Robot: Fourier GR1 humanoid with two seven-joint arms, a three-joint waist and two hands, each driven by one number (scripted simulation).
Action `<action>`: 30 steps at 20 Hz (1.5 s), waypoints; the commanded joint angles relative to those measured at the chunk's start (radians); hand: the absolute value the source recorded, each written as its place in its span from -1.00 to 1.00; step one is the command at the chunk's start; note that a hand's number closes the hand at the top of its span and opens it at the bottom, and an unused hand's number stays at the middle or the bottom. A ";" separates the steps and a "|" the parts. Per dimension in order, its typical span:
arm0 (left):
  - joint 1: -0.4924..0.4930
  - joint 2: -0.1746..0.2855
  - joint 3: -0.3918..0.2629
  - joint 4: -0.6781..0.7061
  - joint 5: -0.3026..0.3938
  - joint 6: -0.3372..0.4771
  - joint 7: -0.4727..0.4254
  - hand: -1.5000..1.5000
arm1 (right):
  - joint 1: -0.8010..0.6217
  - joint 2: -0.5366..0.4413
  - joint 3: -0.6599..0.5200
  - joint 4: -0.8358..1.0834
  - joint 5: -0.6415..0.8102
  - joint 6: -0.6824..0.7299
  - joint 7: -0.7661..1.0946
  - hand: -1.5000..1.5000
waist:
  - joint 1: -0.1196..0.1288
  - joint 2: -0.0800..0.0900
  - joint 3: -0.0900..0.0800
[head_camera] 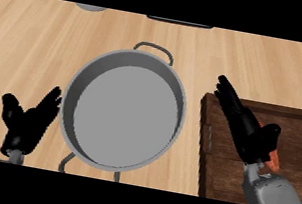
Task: Pick the sweet potato from the tray and place it in the pot
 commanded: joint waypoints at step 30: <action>-0.124 0.203 0.038 -0.067 -0.287 0.128 0.216 0.00 | 0.214 -0.660 -0.175 -0.466 0.478 0.197 0.534 -1.00 | 0.029 0.028 0.019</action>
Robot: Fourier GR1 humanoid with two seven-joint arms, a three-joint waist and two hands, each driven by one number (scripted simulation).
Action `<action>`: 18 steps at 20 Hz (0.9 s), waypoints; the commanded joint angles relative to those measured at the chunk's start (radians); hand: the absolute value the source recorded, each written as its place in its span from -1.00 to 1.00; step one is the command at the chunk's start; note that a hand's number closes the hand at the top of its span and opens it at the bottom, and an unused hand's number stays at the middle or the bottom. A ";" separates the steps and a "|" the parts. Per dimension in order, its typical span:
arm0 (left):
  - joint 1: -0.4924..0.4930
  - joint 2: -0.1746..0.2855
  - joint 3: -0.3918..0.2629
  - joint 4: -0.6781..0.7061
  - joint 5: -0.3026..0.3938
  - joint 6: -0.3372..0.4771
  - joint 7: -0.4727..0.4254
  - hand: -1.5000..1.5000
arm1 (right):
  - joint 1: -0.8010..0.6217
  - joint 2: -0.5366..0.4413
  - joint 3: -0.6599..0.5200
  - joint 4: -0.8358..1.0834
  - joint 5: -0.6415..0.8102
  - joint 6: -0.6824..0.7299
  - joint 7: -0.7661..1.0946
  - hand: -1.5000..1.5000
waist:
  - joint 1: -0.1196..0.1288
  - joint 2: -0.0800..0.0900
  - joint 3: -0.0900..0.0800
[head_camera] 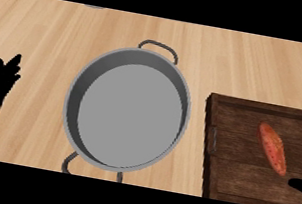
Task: Pick the sweet potato from the tray and place it in the pot
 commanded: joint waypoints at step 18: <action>-0.007 -0.071 0.061 0.002 -0.075 -0.052 -0.017 0.00 | -0.090 0.106 0.051 0.021 -0.045 0.443 0.377 -1.00 | 0.005 0.003 0.004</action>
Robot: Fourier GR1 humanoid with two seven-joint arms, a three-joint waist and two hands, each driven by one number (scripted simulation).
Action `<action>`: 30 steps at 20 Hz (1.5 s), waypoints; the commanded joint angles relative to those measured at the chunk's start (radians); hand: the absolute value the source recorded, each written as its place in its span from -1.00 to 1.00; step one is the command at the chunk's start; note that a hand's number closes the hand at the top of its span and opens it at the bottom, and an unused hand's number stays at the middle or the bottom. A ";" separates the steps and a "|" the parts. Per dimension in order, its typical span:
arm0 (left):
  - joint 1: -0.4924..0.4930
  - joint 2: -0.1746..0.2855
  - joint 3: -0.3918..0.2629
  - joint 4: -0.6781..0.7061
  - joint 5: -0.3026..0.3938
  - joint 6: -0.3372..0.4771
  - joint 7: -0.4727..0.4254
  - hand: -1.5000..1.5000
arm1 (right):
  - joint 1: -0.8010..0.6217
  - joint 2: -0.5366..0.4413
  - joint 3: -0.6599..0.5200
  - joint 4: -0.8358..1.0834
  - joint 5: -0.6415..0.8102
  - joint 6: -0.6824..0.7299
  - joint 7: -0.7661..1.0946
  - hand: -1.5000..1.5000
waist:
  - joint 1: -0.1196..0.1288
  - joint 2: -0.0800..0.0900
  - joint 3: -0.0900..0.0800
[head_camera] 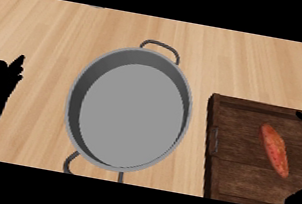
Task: Pick the sweet potato from the tray and place it in the pot
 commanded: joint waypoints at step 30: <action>-0.003 -0.088 0.176 0.006 -0.106 -0.154 -0.018 0.00 | -0.011 0.370 -0.064 0.422 0.492 0.059 -0.300 -1.00 | -0.003 0.000 0.000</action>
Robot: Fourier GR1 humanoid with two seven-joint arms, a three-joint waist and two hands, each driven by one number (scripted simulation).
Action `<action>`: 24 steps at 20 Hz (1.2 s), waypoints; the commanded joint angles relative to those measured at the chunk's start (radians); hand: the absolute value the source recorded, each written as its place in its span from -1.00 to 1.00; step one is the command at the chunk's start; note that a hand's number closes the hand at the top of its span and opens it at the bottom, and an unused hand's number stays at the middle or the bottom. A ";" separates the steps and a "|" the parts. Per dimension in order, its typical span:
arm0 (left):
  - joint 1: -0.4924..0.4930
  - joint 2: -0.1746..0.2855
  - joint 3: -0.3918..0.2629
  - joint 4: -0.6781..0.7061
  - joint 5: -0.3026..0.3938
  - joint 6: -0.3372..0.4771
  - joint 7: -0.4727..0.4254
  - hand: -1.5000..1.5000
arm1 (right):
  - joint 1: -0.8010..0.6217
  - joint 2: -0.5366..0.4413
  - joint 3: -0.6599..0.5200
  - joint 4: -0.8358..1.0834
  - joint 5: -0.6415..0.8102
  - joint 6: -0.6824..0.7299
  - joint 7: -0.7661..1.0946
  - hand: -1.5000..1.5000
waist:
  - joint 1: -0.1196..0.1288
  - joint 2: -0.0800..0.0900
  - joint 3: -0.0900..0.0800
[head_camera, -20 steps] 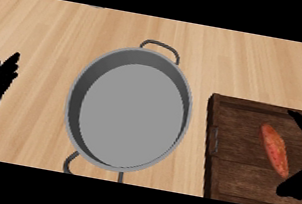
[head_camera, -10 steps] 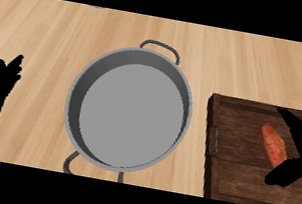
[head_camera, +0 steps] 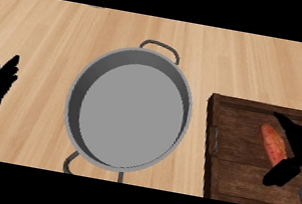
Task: Pick the sweet potato from the tray and place it in the pot
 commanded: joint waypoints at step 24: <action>-0.035 -0.091 0.049 0.091 -0.092 -0.023 -0.059 0.00 | -0.085 0.062 -0.044 0.248 0.267 -0.166 -0.299 1.00 | 0.000 0.002 0.000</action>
